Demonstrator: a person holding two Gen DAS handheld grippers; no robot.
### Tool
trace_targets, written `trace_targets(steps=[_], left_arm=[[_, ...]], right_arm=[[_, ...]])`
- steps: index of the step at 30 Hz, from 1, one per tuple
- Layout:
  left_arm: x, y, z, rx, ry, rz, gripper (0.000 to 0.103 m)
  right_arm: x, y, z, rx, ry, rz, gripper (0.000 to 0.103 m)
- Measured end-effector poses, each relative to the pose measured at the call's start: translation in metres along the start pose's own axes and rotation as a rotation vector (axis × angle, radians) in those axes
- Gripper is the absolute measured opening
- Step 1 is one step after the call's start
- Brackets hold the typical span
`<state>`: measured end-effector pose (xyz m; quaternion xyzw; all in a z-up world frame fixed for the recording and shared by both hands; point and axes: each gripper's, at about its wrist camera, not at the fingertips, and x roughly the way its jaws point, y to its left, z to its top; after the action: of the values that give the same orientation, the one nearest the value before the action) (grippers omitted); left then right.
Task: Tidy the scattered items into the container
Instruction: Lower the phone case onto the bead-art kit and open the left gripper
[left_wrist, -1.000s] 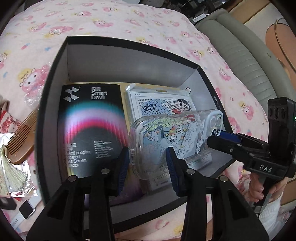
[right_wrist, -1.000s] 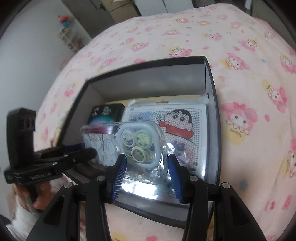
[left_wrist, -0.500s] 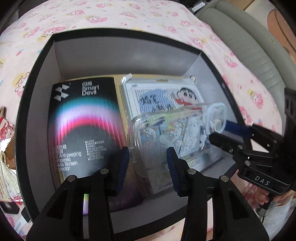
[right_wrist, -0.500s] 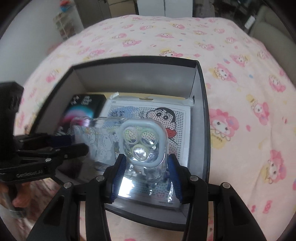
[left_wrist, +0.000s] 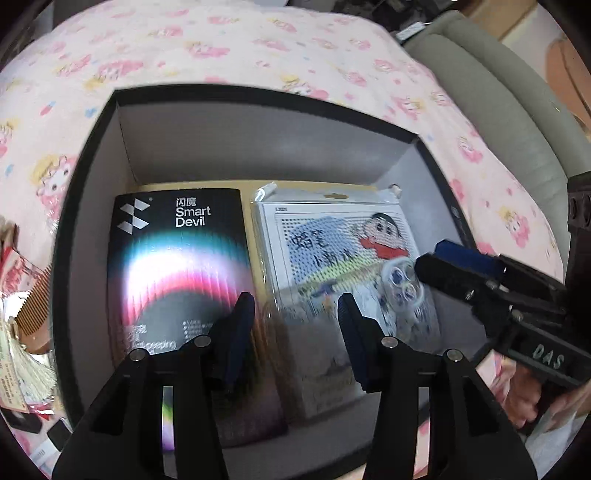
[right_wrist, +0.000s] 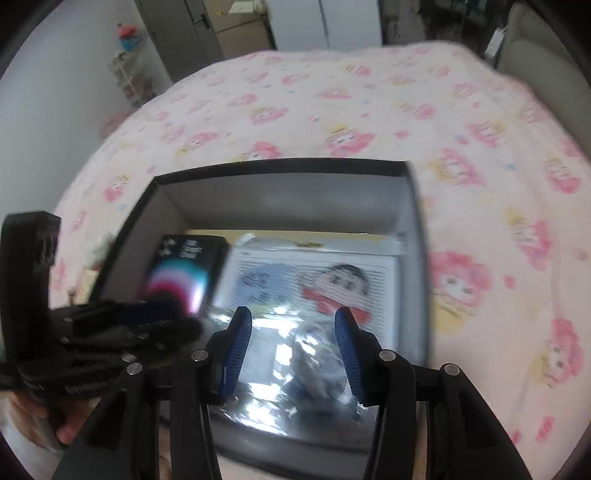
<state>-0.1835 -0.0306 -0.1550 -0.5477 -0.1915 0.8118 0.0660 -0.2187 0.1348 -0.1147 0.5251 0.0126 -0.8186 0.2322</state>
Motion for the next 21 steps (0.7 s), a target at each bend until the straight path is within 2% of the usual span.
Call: trace_targets(steps=[6,17,19,21], left_arm=[[0.007,-0.012,-0.003,0.045,0.022,0.044,0.045],[0.005,-0.017,-0.013,0.104,0.045,0.036,0.046],[0.003,-0.018,-0.017,0.118,0.046,0.033,0.048],[-0.002,-0.015,-0.02,0.112,0.039,0.019,0.048]], right_arm=[[0.033,-0.002,-0.005,0.02,0.116,-0.039,0.041],[0.025,0.01,-0.033,-0.056,0.166,-0.088,0.042],[0.022,0.012,-0.039,-0.076,0.181,-0.08,0.042],[0.016,0.011,-0.042,-0.077,0.191,-0.037,0.041]])
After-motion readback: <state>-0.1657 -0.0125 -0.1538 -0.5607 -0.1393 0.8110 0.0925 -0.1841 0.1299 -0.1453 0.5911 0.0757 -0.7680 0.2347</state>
